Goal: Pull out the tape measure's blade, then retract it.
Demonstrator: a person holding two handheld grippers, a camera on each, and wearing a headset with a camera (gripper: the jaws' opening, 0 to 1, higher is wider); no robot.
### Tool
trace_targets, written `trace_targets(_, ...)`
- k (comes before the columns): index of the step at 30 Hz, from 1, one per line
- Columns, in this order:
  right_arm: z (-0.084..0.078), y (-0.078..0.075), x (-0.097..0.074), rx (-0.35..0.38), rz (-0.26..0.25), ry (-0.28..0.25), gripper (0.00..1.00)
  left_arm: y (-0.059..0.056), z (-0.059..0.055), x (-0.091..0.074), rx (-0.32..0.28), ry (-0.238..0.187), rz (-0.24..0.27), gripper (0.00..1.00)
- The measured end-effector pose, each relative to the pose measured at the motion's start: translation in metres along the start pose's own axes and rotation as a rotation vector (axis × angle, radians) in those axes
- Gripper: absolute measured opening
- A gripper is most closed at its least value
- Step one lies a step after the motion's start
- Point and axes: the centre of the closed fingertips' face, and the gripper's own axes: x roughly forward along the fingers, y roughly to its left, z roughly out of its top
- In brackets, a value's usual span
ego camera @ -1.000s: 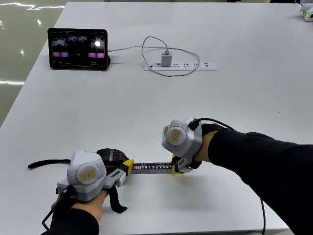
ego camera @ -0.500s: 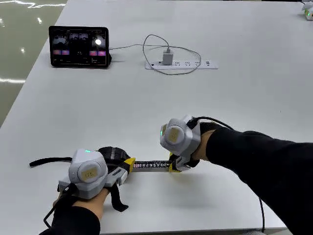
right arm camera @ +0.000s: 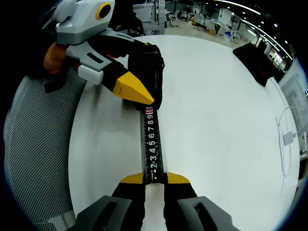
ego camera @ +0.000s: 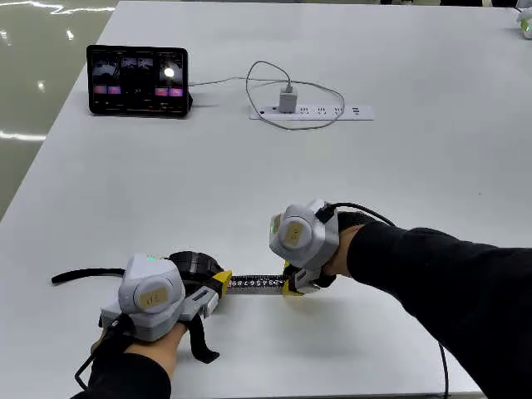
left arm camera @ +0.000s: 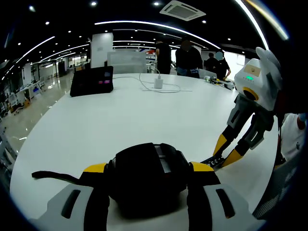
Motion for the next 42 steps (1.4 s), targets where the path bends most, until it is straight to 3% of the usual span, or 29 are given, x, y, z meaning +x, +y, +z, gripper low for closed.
trace_targets(15, 0.009, 0.001, 0.004, -0.006, 0.007, -0.036, 0.10, 0.000, 0.000, 0.000, 0.001, 0.000, -0.001, 0.60)
trace_targets(42, 0.020, 0.002, 0.008, 0.042, 0.008, -0.053, 0.10, 0.000, 0.000, -0.001, -0.008, 0.000, -0.005, 0.60)
